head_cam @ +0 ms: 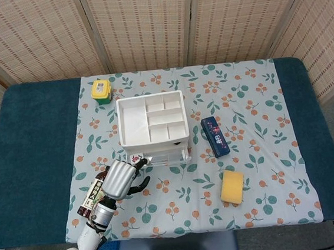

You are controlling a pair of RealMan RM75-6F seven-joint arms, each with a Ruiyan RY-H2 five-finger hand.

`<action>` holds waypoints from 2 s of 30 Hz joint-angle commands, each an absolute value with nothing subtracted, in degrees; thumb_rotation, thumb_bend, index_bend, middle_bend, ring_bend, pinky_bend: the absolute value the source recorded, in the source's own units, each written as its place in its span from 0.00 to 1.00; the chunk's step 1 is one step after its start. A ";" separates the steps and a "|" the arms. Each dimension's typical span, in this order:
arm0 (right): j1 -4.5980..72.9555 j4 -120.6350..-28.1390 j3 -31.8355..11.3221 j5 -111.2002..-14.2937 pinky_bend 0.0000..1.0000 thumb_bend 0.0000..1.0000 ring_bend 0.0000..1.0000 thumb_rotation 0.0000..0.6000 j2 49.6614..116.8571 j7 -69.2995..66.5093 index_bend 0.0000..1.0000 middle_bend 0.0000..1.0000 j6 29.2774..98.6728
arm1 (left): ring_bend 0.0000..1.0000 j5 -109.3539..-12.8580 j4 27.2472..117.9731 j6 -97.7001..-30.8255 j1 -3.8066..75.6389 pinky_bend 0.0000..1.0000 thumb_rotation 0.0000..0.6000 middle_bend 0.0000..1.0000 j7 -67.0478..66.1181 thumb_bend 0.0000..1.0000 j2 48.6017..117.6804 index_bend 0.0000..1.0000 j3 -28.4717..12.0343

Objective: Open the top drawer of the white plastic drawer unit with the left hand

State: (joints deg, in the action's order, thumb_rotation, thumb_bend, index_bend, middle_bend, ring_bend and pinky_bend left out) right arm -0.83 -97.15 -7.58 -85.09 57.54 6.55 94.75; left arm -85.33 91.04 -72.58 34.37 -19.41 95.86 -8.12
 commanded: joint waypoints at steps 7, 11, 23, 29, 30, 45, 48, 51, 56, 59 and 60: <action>-1.15 -96.90 -7.49 -85.18 0.02 0.39 0.01 1.00 57.58 6.17 0.00 0.01 95.13 | 1.00 -85.42 93.97 -72.05 34.06 1.00 1.00 1.00 -21.19 0.36 94.46 0.44 -7.38; -1.24 -96.79 -7.49 -85.21 0.02 0.39 0.01 1.00 57.56 6.00 0.00 0.01 95.24 | 1.00 -85.18 94.53 -72.15 33.89 1.00 1.00 1.00 -21.10 0.36 94.22 0.44 -7.54; -1.48 -96.53 -7.45 -85.29 0.02 0.39 0.01 1.00 57.57 5.59 0.00 0.01 95.47 | 1.00 -84.25 95.52 -72.00 33.40 1.00 1.00 1.00 -22.29 0.36 93.36 0.32 -7.58; -1.60 -96.25 -7.37 -85.28 0.02 0.39 0.01 1.00 57.69 5.20 0.00 0.01 95.46 | 1.00 -83.44 97.44 -71.04 33.68 1.00 1.00 1.00 -24.49 0.36 92.77 0.30 -7.66; -1.62 -96.19 -7.37 -85.24 0.02 0.39 0.01 1.00 57.71 5.08 0.00 0.01 95.45 | 1.00 -83.18 97.93 -70.72 33.84 1.00 1.00 1.00 -25.06 0.36 92.74 0.30 -7.72; -2.10 -95.10 -7.37 -84.78 0.02 0.39 0.01 1.00 57.74 3.47 0.00 0.01 95.58 | 1.00 -76.38 102.21 -66.84 36.77 1.00 1.00 1.00 -36.34 0.36 93.49 0.31 -9.65; -2.13 -94.83 -7.38 -84.70 0.02 0.39 0.01 1.00 57.83 3.14 0.00 0.01 95.52 | 1.00 -76.35 103.35 -67.11 36.94 1.00 1.00 1.00 -37.95 0.36 93.03 0.35 -9.38; -2.11 -94.61 -7.44 -84.61 0.02 0.39 0.01 1.00 57.88 2.90 0.00 0.01 95.44 | 1.00 -76.33 104.35 -67.32 37.10 1.00 1.00 1.00 -39.47 0.36 92.59 0.38 -9.17; -2.13 -94.29 -7.47 -84.54 0.02 0.39 0.01 1.00 57.96 2.53 0.00 0.01 95.37 | 1.00 -75.87 106.09 -67.23 37.39 1.00 1.00 1.00 -41.78 0.36 91.83 0.39 -8.53; -2.18 -94.15 -7.49 -84.46 0.02 0.39 0.01 1.00 57.98 2.36 0.00 0.01 95.38 | 1.00 -75.45 107.09 -67.07 37.53 1.00 1.00 1.00 -43.10 0.36 91.32 0.39 -8.08; -2.19 -94.14 -7.50 -84.45 0.02 0.39 0.01 1.00 57.97 2.31 0.00 0.01 95.39 | 1.00 -75.40 107.46 -67.09 37.54 1.00 1.00 1.00 -43.51 0.36 91.17 0.39 -7.85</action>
State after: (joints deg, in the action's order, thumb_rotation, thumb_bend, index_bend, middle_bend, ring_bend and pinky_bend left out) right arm -2.19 -94.14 -7.50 -84.46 57.97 2.31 95.39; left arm -75.54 107.11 -67.12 37.48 -43.15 91.39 -8.10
